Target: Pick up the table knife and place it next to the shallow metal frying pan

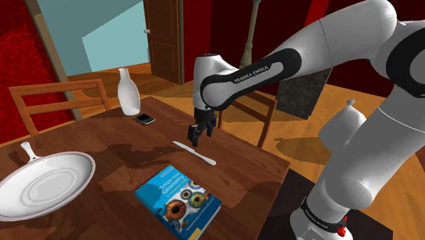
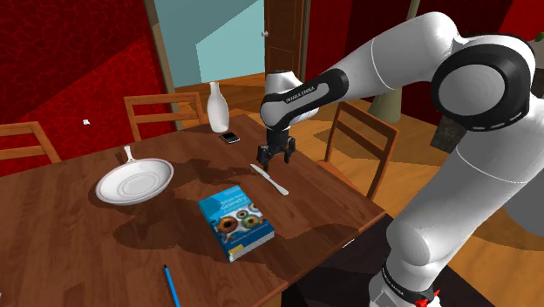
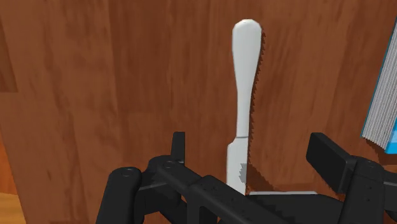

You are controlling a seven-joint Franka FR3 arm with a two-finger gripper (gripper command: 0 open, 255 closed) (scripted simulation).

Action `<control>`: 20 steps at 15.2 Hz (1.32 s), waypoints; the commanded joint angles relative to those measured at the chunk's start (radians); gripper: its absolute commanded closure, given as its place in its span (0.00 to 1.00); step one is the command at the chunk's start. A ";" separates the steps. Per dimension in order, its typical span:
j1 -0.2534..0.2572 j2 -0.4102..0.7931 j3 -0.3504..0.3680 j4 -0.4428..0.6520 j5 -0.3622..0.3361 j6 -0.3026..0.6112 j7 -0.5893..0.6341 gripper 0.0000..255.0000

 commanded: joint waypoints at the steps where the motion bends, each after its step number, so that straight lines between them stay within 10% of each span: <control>1: 0.005 0.083 0.014 0.039 -0.019 0.043 0.023 0.00; 17: 0.010 0.155 0.018 0.001 -0.040 0.151 0.040 0.00; 18: 0.010 0.155 0.018 0.001 -0.040 0.151 0.040 1.00; 20: 0.010 0.155 0.018 0.001 -0.040 0.151 0.040 1.00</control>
